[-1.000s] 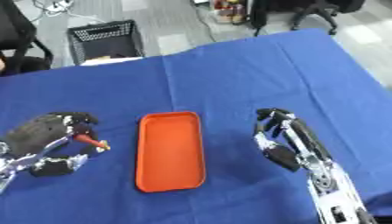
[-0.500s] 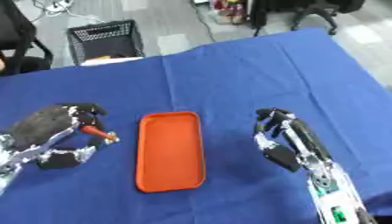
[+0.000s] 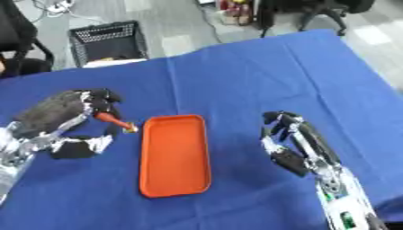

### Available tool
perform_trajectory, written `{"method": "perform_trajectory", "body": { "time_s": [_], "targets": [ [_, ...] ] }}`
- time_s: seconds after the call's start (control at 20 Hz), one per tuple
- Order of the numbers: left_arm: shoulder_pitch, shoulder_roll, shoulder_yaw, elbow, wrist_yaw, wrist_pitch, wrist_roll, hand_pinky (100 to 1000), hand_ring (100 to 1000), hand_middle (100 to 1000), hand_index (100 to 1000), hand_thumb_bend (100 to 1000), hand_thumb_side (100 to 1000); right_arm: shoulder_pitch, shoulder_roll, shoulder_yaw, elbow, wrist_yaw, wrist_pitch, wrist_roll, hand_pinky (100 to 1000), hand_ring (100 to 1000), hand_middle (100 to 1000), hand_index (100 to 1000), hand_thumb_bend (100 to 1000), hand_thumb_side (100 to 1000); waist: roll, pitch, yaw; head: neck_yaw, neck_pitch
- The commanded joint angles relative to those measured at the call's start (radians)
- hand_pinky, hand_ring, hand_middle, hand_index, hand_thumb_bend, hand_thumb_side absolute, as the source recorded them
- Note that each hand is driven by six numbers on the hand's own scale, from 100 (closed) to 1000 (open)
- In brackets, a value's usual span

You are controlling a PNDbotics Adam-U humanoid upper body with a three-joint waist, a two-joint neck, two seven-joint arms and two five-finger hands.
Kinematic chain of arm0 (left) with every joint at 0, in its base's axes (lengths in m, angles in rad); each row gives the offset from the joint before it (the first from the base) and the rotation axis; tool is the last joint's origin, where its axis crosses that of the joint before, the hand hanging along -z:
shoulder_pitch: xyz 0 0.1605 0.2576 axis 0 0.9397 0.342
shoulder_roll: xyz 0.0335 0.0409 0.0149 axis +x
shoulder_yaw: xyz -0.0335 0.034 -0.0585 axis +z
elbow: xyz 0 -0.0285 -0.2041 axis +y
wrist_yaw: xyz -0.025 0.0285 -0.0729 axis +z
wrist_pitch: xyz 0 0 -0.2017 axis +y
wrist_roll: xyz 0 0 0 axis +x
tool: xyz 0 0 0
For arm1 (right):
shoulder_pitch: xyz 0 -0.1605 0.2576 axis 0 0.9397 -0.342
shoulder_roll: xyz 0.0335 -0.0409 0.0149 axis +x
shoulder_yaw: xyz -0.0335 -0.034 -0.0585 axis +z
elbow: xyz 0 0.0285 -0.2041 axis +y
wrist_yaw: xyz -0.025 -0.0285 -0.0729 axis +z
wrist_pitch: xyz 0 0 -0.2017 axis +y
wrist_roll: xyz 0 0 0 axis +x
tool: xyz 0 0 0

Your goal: Pick up objects on the table and place them in the box.

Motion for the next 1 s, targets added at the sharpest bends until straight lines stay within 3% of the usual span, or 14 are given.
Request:
{"method": "perform_trajectory", "body": {
  "time_s": [0.05,0.35,0.45,0.55,0.6,0.65,0.75,1.0],
  "targets": [
    [-0.043,-0.018,-0.015,0.001,0.002,-0.014,-0.016,733,784,776,598,100,248,0.001,-0.014,-0.001,-0.009,-0.005,-0.004,0.002,492,596,693,851,100,674,-0.004,-0.016,-0.003,0.009,-0.006],
    [-0.091,-0.069,-0.044,0.063,-0.024,-0.047,-0.028,732,784,775,610,100,246,0.001,-0.011,0.002,-0.009,-0.007,-0.006,0.005,492,596,693,852,100,676,-0.006,-0.016,-0.01,0.015,-0.005],
    [-0.101,-0.086,-0.053,0.083,-0.037,-0.059,-0.029,731,786,779,674,100,225,0.0,-0.011,0.004,-0.009,-0.008,-0.007,0.006,492,595,693,851,100,676,-0.006,-0.017,-0.011,0.016,-0.005],
    [-0.109,-0.1,-0.06,0.103,-0.054,-0.079,-0.029,729,793,791,794,136,509,0.0,-0.01,0.004,-0.009,-0.008,-0.007,0.007,492,596,693,852,100,677,-0.006,-0.016,-0.012,0.017,-0.004],
    [-0.111,-0.105,-0.064,0.107,-0.066,-0.094,-0.029,731,800,799,845,210,627,0.0,-0.01,0.005,-0.009,-0.008,-0.008,0.007,492,595,693,852,100,678,-0.006,-0.016,-0.013,0.018,-0.005],
    [-0.112,-0.109,-0.066,0.111,-0.079,-0.108,-0.028,733,804,804,874,264,692,0.0,-0.01,0.005,-0.009,-0.009,-0.008,0.007,492,596,693,851,100,677,-0.006,-0.016,-0.013,0.017,-0.004],
    [-0.109,-0.112,-0.068,0.115,-0.105,-0.133,-0.022,738,807,808,890,308,759,0.0,-0.01,0.004,-0.009,-0.008,-0.007,0.007,492,595,693,852,100,678,-0.006,-0.015,-0.013,0.017,-0.004],
    [-0.101,-0.113,-0.068,0.129,-0.126,-0.157,-0.01,745,810,812,909,337,811,0.0,-0.01,0.005,-0.009,-0.008,-0.008,0.008,492,595,693,851,100,678,-0.006,-0.015,-0.01,0.017,-0.002]
  ]
}}
